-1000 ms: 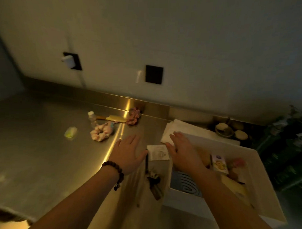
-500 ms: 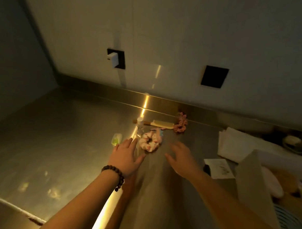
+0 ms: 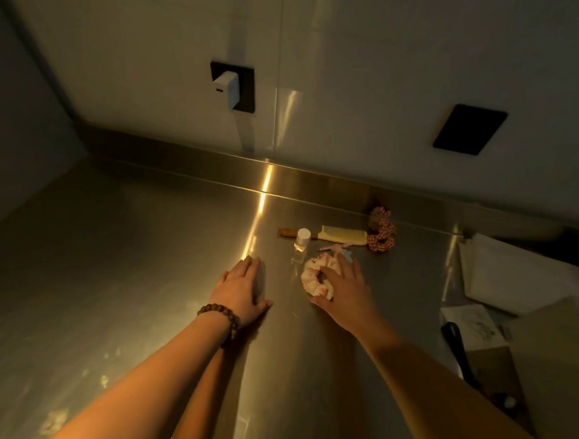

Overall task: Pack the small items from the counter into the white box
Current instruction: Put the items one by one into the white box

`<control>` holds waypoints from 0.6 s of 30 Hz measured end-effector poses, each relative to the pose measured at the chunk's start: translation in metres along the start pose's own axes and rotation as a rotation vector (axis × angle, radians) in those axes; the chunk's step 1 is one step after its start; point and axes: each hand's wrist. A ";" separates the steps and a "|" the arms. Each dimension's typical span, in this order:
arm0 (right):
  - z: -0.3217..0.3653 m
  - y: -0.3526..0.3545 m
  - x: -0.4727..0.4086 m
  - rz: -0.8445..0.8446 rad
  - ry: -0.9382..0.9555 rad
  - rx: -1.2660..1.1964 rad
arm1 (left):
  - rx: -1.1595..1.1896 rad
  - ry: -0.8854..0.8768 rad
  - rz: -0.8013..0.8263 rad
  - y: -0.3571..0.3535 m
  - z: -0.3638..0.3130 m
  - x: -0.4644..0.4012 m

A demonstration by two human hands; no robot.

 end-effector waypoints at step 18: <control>-0.046 0.080 0.066 -0.462 0.098 -0.128 | 0.254 -0.370 -0.117 0.023 -0.113 0.013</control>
Point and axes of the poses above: each hand's wrist, its own x-axis away from the middle knuckle, its own y-axis out of the back of the hand, z = x × y, and after that the axes turned 3 degrees about -x, right-handed
